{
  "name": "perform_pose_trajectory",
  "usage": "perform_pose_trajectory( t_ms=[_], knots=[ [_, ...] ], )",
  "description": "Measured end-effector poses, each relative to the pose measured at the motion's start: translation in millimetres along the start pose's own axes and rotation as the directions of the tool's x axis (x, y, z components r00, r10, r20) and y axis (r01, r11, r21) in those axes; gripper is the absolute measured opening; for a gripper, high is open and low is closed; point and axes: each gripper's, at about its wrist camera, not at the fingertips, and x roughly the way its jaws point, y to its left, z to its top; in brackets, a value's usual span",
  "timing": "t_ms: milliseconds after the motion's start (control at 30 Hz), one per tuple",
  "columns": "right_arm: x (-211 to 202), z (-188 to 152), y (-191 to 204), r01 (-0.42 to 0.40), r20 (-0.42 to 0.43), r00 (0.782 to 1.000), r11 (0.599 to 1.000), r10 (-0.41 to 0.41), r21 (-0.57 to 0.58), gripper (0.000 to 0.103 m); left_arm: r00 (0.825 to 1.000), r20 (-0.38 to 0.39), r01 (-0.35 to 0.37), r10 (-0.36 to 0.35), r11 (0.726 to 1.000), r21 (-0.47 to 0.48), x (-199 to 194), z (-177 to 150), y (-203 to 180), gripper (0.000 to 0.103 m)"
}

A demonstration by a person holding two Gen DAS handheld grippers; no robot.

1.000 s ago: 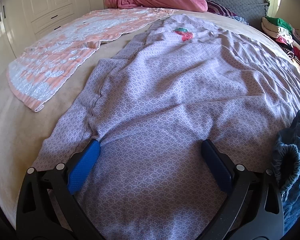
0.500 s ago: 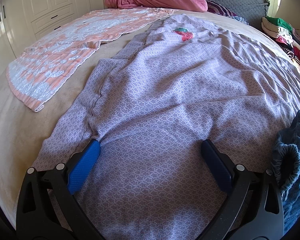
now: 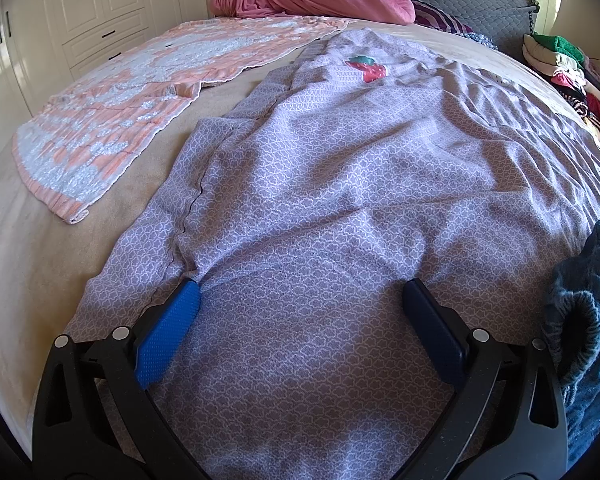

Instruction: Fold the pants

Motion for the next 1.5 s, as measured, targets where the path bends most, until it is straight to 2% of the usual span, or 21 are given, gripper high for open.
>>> perform_pose_trajectory(
  t_ms=[1333, 1500],
  knots=[
    [-0.1, 0.0, 0.1, 0.0, 0.0, 1.0, 1.0, 0.0, 0.0, 0.099, 1.0, 0.007, 0.012, -0.012, 1.0, -0.018, 1.5, -2.6, 2.2, 0.095],
    [-0.3, 0.0, 0.0, 0.0, 0.0, 1.0, 1.0, 0.0, 0.0, 0.099, 1.0, 0.009, -0.007, 0.007, 1.0, -0.006, 0.6, -3.3, -1.0, 0.095]
  ],
)
